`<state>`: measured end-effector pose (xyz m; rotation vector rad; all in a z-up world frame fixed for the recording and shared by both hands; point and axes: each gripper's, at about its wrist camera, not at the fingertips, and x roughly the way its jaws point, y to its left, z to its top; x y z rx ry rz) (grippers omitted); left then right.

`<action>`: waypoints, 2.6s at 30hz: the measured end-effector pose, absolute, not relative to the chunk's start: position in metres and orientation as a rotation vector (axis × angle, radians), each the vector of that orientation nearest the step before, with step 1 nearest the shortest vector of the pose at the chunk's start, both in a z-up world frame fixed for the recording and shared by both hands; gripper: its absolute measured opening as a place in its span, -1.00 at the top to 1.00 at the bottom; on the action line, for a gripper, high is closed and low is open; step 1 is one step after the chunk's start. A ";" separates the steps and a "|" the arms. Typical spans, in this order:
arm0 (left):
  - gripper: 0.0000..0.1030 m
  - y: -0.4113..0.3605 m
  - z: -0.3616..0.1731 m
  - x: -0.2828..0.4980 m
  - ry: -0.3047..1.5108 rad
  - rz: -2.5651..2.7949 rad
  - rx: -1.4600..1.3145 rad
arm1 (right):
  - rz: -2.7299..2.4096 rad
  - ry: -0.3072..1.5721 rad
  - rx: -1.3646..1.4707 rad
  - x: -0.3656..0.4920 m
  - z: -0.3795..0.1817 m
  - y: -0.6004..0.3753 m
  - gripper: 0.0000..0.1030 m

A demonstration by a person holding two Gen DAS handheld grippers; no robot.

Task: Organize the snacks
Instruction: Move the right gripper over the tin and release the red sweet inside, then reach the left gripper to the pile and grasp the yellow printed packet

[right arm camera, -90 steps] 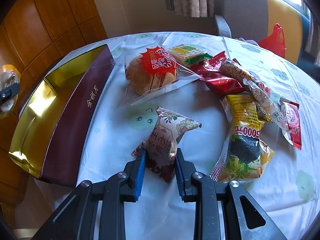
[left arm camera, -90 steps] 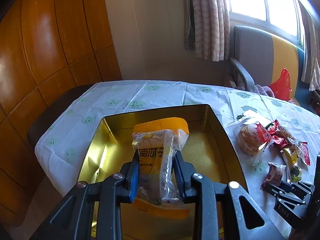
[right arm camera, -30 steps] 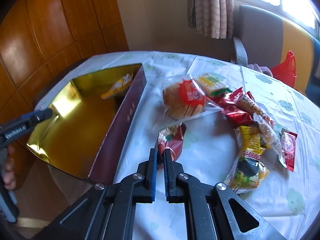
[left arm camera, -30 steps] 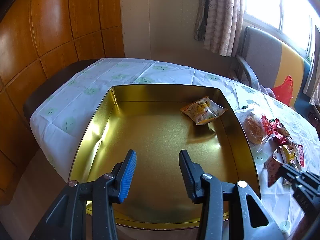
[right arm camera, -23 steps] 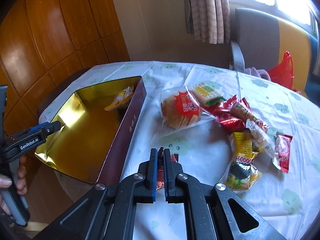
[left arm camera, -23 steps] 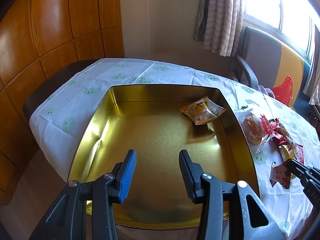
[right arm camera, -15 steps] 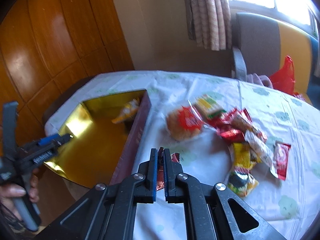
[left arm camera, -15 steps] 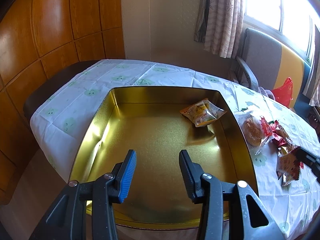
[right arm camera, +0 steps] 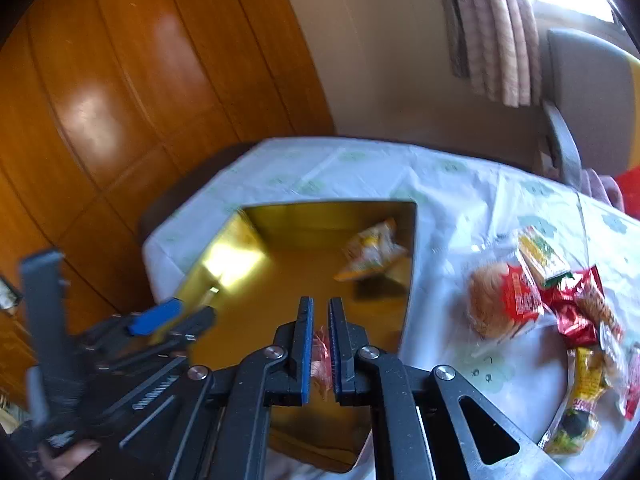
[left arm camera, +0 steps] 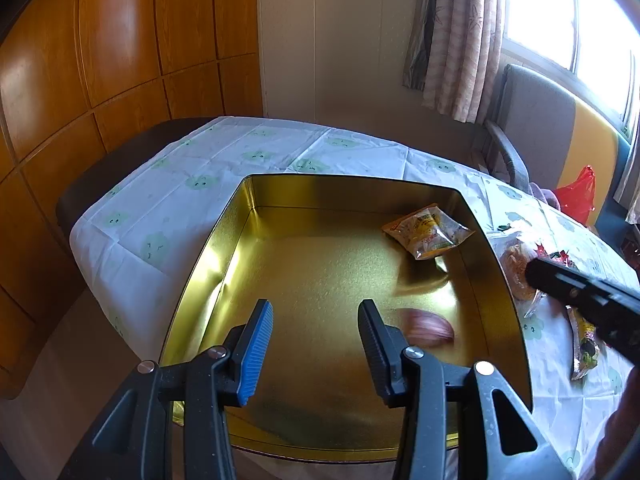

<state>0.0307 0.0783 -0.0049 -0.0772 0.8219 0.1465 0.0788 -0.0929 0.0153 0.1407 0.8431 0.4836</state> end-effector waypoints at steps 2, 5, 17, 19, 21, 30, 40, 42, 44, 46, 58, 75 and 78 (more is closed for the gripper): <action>0.12 0.078 -0.007 0.031 0.826 0.143 -0.077 | 0.461 0.853 0.144 0.077 0.010 -0.093 0.83; 0.12 0.075 -0.008 0.031 0.827 0.137 -0.065 | 0.433 0.847 0.126 0.070 0.007 -0.099 0.77; 0.12 0.058 -0.005 0.026 0.820 0.104 -0.019 | 0.278 0.794 0.046 0.039 -0.001 -0.133 -0.15; 0.12 0.054 -0.004 0.025 0.819 0.096 -0.012 | 0.261 0.795 0.045 0.036 -0.003 -0.138 -0.18; 0.12 0.051 -0.004 0.024 0.817 0.090 -0.002 | 0.244 0.796 0.045 0.034 -0.005 -0.143 -0.24; 0.12 0.033 0.001 0.018 0.798 0.063 0.053 | 0.191 0.795 0.053 0.023 -0.010 -0.160 -0.32; 0.13 0.015 0.002 0.017 0.796 0.032 0.103 | 0.124 0.797 0.085 0.017 -0.013 -0.185 -0.36; 0.13 0.012 0.002 0.017 0.799 0.026 0.109 | 0.112 0.799 0.095 0.016 -0.015 -0.190 -0.36; 0.12 0.008 0.001 0.017 0.801 0.018 0.118 | 0.100 0.802 0.105 0.015 -0.017 -0.197 -0.36; 0.13 0.004 0.001 0.017 0.804 0.010 0.128 | 0.090 0.802 0.114 0.014 -0.018 -0.202 -0.37; 0.12 -0.036 0.005 0.038 0.861 -0.185 0.109 | -0.013 0.821 0.138 0.003 -0.032 -0.240 -0.40; -0.41 -0.123 -0.014 0.114 1.025 -0.385 0.133 | -0.149 0.840 0.230 -0.013 -0.048 -0.306 -0.50; -0.42 -0.134 -0.018 0.123 1.028 -0.383 0.156 | -0.181 0.849 0.256 -0.015 -0.052 -0.321 -0.50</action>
